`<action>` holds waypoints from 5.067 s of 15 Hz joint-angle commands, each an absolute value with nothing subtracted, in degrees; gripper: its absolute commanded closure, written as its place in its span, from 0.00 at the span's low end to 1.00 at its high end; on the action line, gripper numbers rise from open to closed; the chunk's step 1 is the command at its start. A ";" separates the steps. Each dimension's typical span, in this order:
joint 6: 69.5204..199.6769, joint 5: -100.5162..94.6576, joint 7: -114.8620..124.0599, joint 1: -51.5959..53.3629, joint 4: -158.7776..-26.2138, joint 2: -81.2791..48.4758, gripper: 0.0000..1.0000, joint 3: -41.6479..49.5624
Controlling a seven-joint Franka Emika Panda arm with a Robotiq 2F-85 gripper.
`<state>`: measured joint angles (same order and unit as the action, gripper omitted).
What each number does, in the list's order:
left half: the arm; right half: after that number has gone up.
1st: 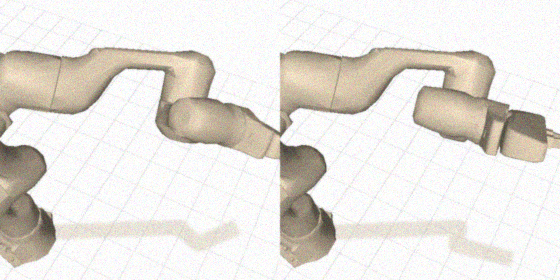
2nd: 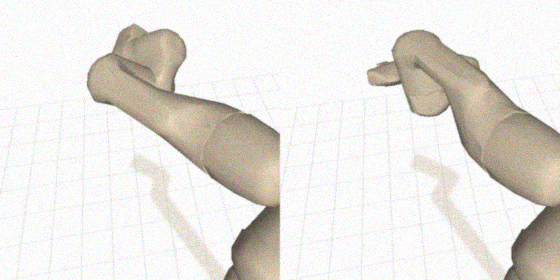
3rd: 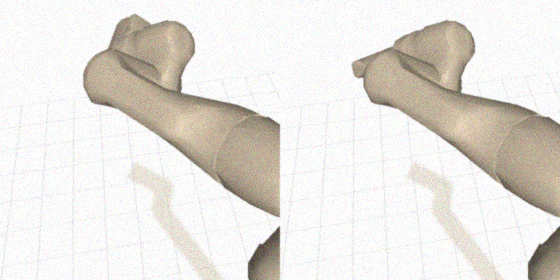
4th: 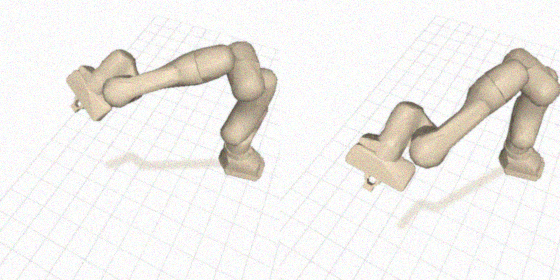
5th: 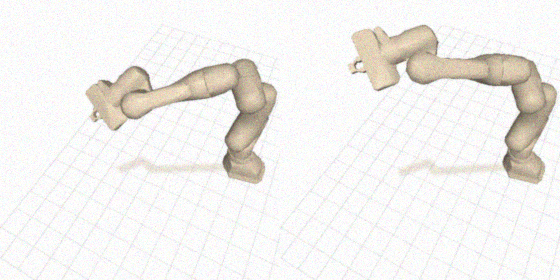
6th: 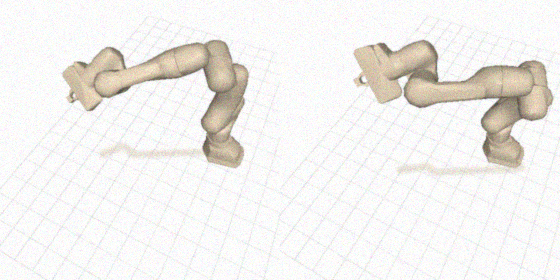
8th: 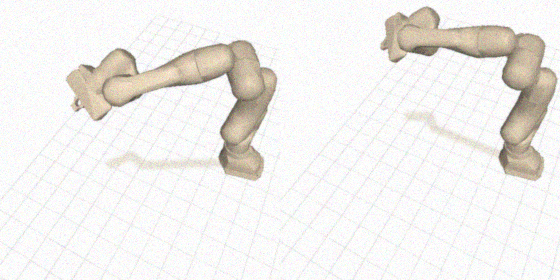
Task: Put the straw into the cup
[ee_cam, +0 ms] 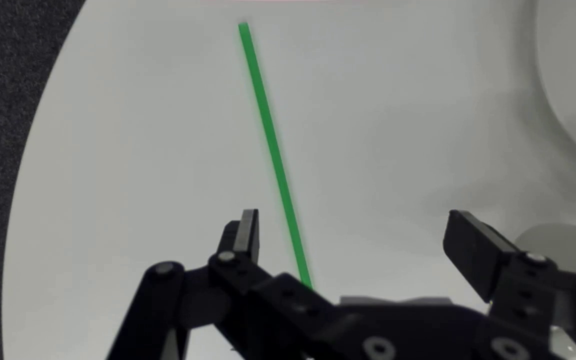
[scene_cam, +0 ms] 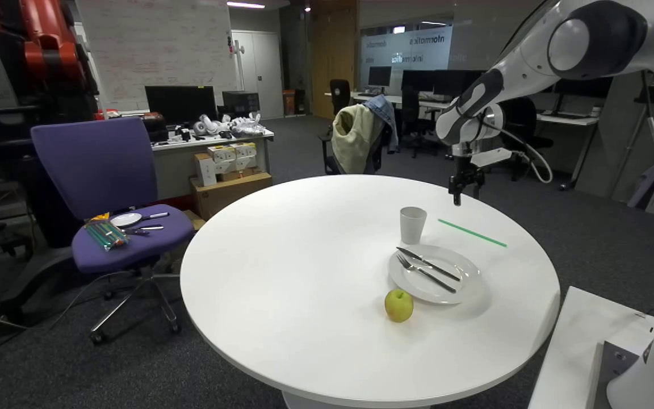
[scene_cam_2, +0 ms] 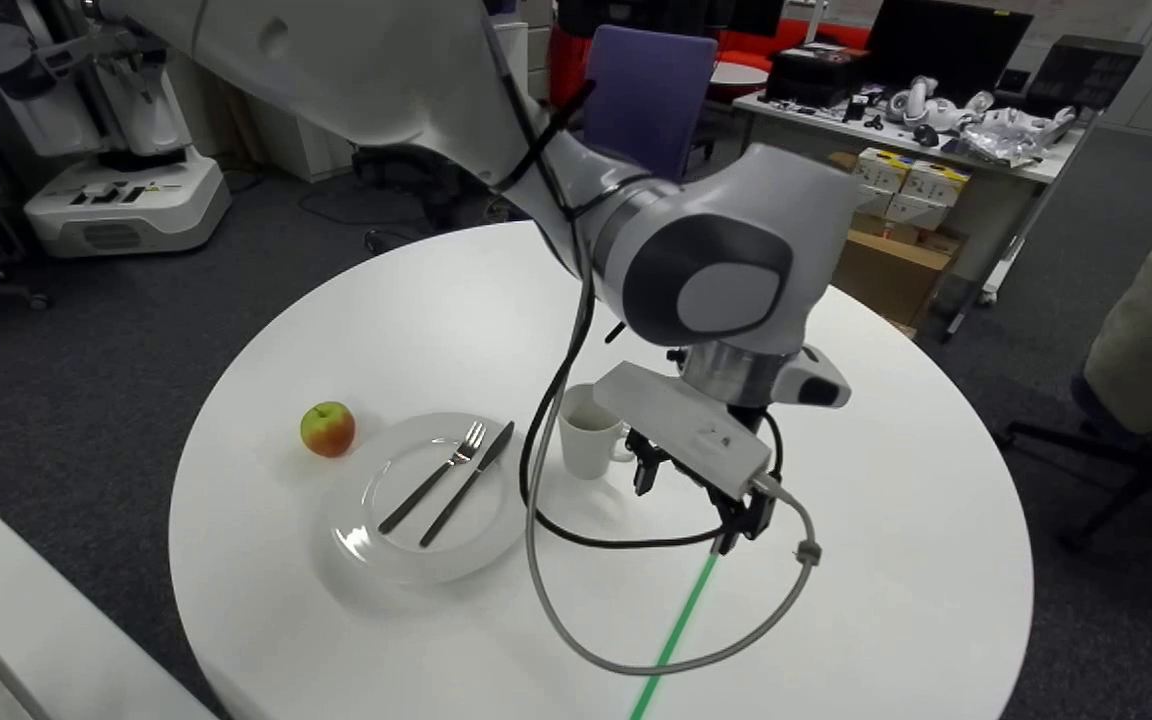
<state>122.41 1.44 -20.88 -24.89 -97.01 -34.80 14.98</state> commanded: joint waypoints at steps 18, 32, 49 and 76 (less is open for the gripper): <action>117.79 0.21 -35.63 -34.57 -82.23 -49.69 0.00 7.74; 115.44 0.18 -34.52 -35.09 -76.20 -54.83 0.87 7.55; 150.19 19.04 -24.06 -32.91 -92.80 -40.83 1.00 6.00; 193.71 24.20 -21.79 -44.12 -127.52 -18.60 1.00 -21.78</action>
